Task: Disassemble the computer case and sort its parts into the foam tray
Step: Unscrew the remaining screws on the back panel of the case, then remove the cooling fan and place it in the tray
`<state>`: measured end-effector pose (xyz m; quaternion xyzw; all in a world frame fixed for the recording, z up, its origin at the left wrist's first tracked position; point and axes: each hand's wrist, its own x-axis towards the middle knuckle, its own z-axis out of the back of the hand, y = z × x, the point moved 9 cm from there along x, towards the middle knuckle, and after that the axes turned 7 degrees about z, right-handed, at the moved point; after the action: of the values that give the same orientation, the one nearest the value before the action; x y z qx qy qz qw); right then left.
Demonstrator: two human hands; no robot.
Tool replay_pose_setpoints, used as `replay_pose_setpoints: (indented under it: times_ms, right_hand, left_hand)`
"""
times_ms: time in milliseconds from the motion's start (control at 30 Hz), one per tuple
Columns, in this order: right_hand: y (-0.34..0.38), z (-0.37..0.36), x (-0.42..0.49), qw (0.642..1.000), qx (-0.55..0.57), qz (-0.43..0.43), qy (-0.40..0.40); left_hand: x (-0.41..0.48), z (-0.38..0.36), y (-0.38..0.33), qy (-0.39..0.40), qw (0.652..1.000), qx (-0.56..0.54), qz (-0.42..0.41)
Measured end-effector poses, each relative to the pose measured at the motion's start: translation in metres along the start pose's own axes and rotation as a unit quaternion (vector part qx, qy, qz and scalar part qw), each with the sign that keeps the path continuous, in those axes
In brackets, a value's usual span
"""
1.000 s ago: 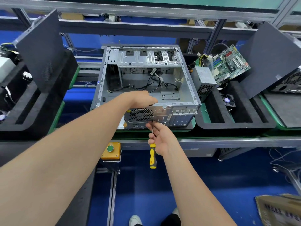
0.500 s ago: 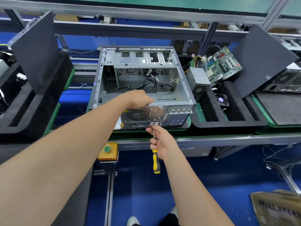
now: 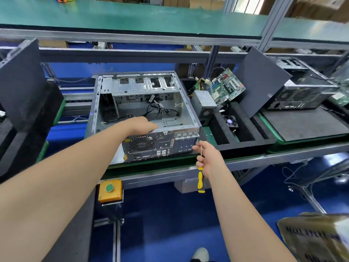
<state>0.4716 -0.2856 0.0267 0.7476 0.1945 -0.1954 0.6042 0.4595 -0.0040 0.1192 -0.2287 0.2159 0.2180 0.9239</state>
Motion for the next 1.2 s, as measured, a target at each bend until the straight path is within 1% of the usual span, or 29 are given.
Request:
replay_pose_setpoints:
  times_ms: [100, 233, 300, 400, 500, 600, 700, 767, 800, 833, 867, 900, 967, 1033, 1100, 1167, 1200]
  right_hand:
    - [0.028, 0.024, 0.022, 0.999, -0.015, 0.021, -0.028]
    - [0.056, 0.036, 0.064, 0.998, -0.045, 0.028, -0.035]
    - [0.065, 0.036, 0.089, 0.997, -0.060, 0.023, -0.031]
    - [0.073, 0.037, 0.125, 0.996, -0.083, 0.010, -0.025]
    - [0.072, 0.041, 0.156, 0.994, -0.106, -0.012, -0.017]
    - [0.067, 0.042, 0.180, 0.994, -0.108, -0.035, 0.002]
    - [0.065, 0.041, 0.194, 0.992, -0.112, -0.054, 0.021]
    - [0.066, 0.042, 0.199, 0.992, -0.110, -0.061, 0.026]
    - [0.067, 0.043, 0.202, 0.992, -0.106, -0.062, 0.026]
    - [0.068, 0.045, 0.202, 0.992, -0.102, -0.065, 0.022]
    - [0.068, 0.047, 0.203, 0.993, -0.097, -0.065, 0.017]
    - [0.071, 0.048, 0.204, 0.994, -0.090, -0.064, 0.012]
    - [0.076, 0.049, 0.208, 0.994, -0.082, -0.064, 0.015]
    - [0.080, 0.049, 0.212, 0.995, -0.057, -0.070, 0.030]
    - [0.082, 0.053, 0.214, 0.997, 0.009, -0.075, 0.023]
    - [0.083, 0.061, 0.213, 0.995, 0.066, -0.073, 0.032]
    - [0.080, 0.066, 0.217, 0.995, 0.069, -0.068, 0.032]
  left_hand:
    - [0.000, -0.001, -0.003, 0.035, 0.998, 0.036, 0.033]
    - [0.005, -0.003, -0.017, 0.067, 0.992, 0.081, 0.070]
    - [0.010, -0.005, -0.022, 0.077, 0.990, 0.085, 0.087]
    - [0.019, -0.008, -0.027, 0.083, 0.988, 0.077, 0.106]
    - [0.030, -0.005, -0.039, 0.061, 0.991, 0.002, 0.115]
    - [0.037, 0.008, -0.064, -0.011, 0.989, -0.109, 0.099]
    - [0.034, 0.031, -0.101, -0.155, 0.970, -0.182, 0.046]
    - [0.023, 0.046, -0.131, -0.273, 0.940, -0.203, -0.006]
    - [0.016, 0.051, -0.146, -0.320, 0.925, -0.203, -0.036]
    - [0.010, 0.052, -0.164, -0.350, 0.913, -0.196, -0.072]
    - [0.006, 0.049, -0.183, -0.364, 0.907, -0.182, -0.111]
    - [0.004, 0.042, -0.202, -0.363, 0.906, -0.162, -0.146]
    - [0.010, 0.020, -0.235, -0.320, 0.919, -0.132, -0.187]
    - [0.027, -0.010, -0.253, -0.238, 0.948, -0.126, -0.169]
    - [0.048, -0.046, -0.263, -0.149, 0.976, -0.088, -0.131]
    - [0.065, -0.084, -0.268, -0.080, 0.991, -0.023, -0.102]
    - [0.072, -0.101, -0.268, -0.053, 0.995, 0.004, -0.086]
